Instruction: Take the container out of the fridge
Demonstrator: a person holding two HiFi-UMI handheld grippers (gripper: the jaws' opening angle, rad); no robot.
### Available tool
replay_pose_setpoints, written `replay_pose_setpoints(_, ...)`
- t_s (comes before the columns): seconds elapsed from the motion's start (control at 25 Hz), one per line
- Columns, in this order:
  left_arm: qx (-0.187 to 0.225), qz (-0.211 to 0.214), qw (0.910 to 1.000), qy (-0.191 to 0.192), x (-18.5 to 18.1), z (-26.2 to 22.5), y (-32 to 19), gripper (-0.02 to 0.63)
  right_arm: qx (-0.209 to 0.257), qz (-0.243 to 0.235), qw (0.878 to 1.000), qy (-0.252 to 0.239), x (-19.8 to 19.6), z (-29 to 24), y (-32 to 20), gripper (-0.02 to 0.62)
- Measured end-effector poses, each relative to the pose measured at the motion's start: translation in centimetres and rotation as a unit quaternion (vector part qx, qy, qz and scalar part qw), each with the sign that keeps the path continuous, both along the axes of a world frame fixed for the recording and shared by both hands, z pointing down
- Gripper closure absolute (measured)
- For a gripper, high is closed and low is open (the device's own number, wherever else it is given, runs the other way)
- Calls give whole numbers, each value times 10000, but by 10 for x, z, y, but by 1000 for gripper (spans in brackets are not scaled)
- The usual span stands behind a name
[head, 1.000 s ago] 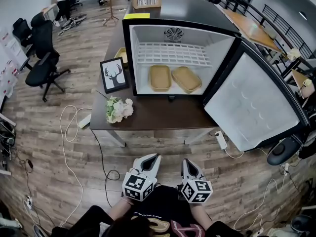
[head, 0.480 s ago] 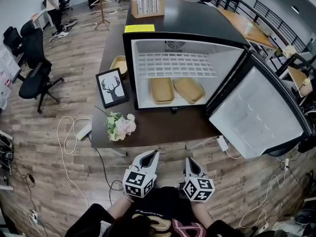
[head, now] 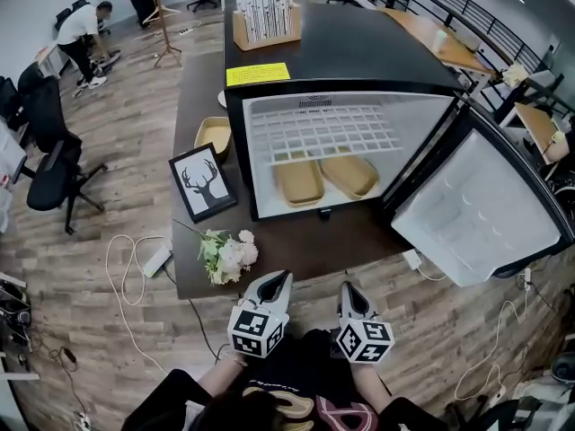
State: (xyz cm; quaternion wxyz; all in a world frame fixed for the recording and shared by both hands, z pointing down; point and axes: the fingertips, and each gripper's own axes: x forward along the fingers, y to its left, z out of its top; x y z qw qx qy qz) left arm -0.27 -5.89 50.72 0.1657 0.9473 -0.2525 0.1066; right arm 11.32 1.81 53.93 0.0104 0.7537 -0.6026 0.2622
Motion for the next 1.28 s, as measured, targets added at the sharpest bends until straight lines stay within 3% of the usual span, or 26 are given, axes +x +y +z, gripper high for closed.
replay_pose_setpoints(0.32, 53, 212, 9998, -46, 5, 0, -21, 597, 2, 326, 9994, -103, 9, 2, -21, 588)
replay_pose_setpoints(0.68, 4, 155, 9999, -17, 25, 0, -42, 597, 11, 580, 9983, -22, 50, -1, -43, 588)
replay_pose_setpoints(1.28, 35, -276, 9996, -28, 59, -1, -76, 597, -224, 795, 9961, -307, 119, 4, -94, 587)
